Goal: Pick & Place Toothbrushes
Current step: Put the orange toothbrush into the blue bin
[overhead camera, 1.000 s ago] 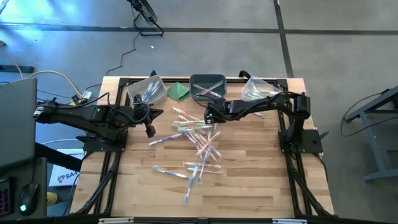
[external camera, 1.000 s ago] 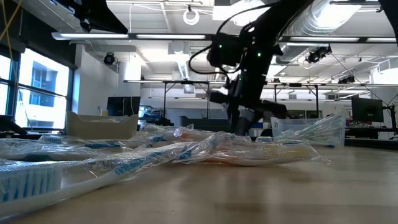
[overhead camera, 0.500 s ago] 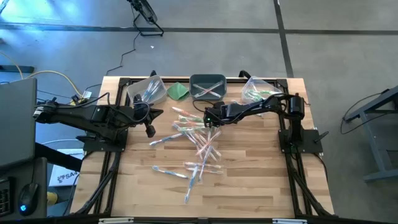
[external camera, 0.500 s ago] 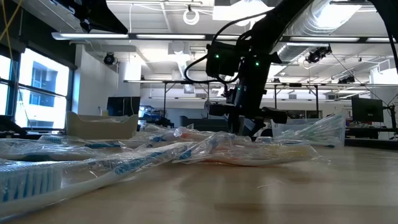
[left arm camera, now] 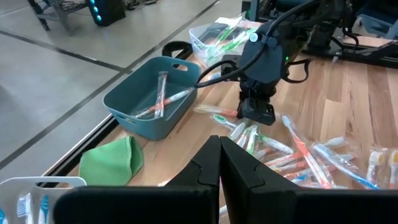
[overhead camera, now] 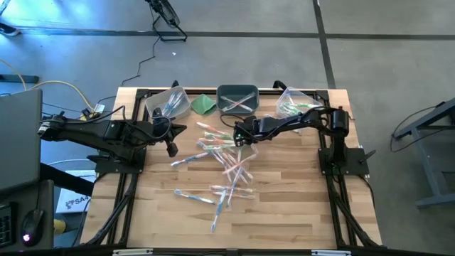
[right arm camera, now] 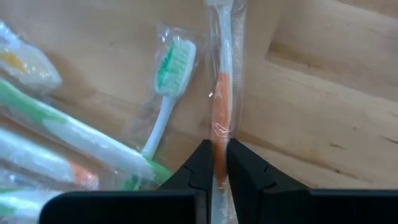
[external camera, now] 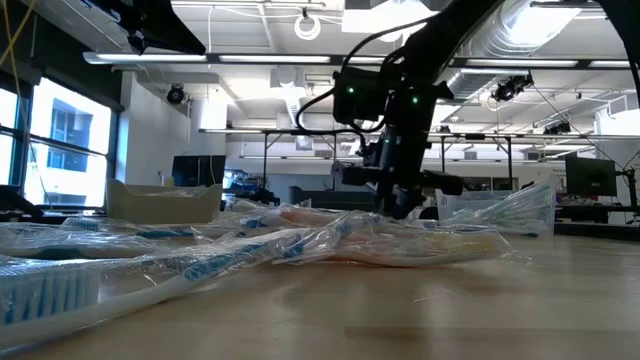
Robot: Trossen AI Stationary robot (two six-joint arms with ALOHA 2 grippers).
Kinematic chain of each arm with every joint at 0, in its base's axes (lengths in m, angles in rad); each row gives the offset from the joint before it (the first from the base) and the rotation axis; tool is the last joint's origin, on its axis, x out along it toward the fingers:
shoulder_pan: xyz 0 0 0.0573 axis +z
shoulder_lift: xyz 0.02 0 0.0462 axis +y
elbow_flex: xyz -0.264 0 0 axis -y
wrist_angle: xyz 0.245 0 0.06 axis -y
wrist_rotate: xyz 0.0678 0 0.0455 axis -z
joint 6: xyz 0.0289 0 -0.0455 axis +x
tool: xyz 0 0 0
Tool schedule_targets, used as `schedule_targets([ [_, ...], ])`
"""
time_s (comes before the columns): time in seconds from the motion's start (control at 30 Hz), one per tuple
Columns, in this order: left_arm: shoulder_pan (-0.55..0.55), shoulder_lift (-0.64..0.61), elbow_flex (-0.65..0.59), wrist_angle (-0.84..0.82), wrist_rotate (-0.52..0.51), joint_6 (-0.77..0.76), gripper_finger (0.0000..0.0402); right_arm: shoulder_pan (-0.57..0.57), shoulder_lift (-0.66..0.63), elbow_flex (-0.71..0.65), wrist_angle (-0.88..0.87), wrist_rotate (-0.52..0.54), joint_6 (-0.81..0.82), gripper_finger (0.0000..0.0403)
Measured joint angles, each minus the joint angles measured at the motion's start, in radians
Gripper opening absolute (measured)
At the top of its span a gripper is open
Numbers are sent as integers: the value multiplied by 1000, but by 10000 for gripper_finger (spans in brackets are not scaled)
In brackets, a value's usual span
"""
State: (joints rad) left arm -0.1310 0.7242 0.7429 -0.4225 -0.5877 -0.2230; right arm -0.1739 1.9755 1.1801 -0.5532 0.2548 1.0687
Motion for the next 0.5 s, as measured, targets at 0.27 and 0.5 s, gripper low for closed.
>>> schedule_targets([
  [0.27,0,0,0,0,0,0,0,12,-2,0,-25,-22,-25,22],
  [0.5,0,0,0,0,0,1,0,25,-42,-6,-48,-29,-52,15],
])
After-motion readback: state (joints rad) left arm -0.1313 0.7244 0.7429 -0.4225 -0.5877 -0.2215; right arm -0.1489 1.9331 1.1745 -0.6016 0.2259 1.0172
